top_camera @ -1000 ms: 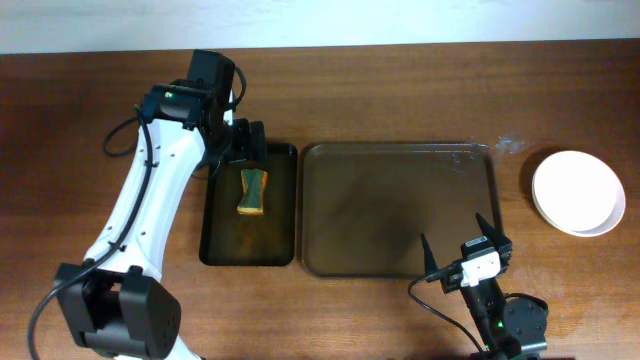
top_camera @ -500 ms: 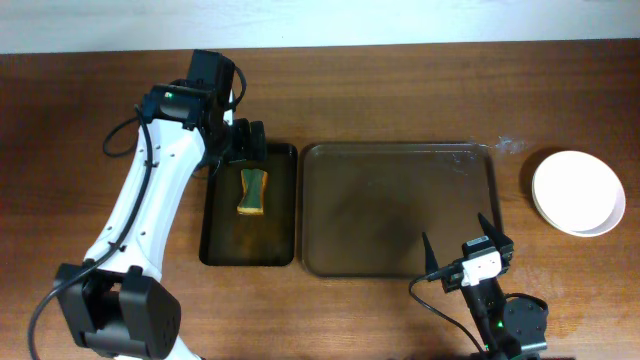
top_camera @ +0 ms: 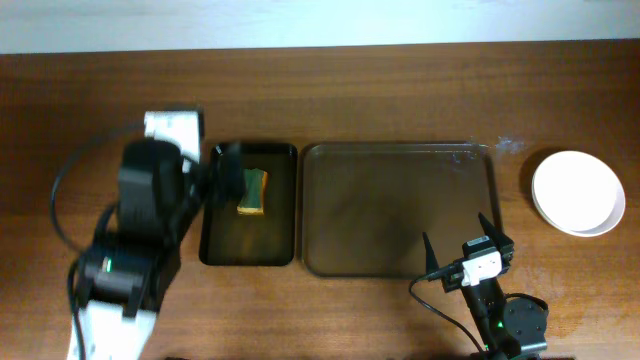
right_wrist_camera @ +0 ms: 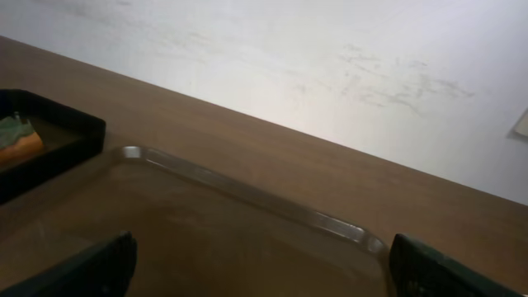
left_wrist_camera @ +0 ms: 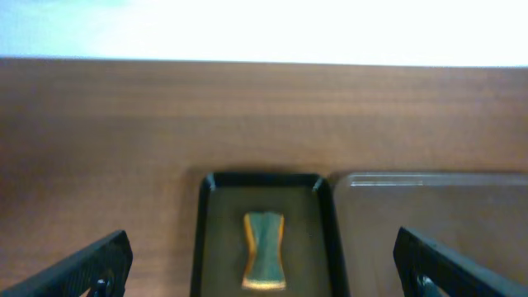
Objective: Clean dirty plates on tray and stack at the side
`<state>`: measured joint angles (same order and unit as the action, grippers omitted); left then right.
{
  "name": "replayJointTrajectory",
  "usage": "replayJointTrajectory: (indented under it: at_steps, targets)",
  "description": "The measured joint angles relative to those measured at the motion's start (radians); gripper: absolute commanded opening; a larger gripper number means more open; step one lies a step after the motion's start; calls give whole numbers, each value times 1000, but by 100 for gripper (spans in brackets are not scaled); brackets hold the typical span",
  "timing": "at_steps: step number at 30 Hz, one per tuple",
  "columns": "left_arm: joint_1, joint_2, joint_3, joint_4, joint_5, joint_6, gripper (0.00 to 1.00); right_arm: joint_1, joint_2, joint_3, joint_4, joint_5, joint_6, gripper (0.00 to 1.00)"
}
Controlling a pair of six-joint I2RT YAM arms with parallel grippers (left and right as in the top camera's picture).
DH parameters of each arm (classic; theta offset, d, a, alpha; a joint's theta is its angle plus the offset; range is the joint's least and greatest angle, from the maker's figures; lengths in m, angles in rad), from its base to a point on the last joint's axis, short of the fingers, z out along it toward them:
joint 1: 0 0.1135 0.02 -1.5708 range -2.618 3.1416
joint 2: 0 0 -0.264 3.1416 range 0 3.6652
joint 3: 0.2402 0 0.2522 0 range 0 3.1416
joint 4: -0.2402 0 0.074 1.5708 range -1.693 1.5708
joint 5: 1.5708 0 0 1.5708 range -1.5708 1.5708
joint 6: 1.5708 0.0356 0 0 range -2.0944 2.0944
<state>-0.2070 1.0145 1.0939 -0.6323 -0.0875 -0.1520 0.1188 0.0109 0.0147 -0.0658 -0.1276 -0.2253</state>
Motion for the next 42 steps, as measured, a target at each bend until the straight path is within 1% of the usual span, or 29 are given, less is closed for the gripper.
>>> replayJointTrajectory:
  at_steps: [2, 4, 6, 7, 9, 12, 15, 17, 21, 25, 27, 31, 42]
  targets:
    - [17, -142, -163, 79, 0, 8, 100, 0, 0, 0, 0, 0, 0, 98]
    - [31, -325, -336, 164, 0, 15, 100, 0, 0, 0, 0, 0, 0, 98]
    - [37, -472, -461, 256, -2, 19, 100, 0, -1, 0, 0, 0, 0, 98]
    - [39, -581, -556, 298, -3, 22, 100, 0, -1, 0, 0, 0, 0, 98]
    - [40, -659, -630, 329, -3, 24, 100, 0, -1, 0, 0, 0, 0, 98]
    - [49, -776, -780, 418, -3, 29, 100, 0, -1, 0, 0, 0, 0, 98]
    - [54, -830, -848, 487, 5, 62, 100, 0, -1, 0, 0, 0, 0, 98]
    - [57, -875, -890, 522, 16, 118, 100, 0, -1, 0, 0, 0, 0, 98]
    - [57, -933, -951, 525, 25, 223, 100, 0, -1, 0, 0, 0, 0, 98]
    - [57, -989, -1017, 548, 28, 286, 100, 0, -1, 0, 0, 0, 1, 98]
    - [57, -998, -1042, 573, 28, 299, 100, 0, -1, 0, 0, 0, 0, 98]
    - [57, -1000, -1078, 550, 29, 314, 100, 0, -1, 0, 0, 0, 0, 98]
    - [57, -1001, -1078, 551, 31, 317, 100, 0, -1, 0, 0, 0, 0, 98]
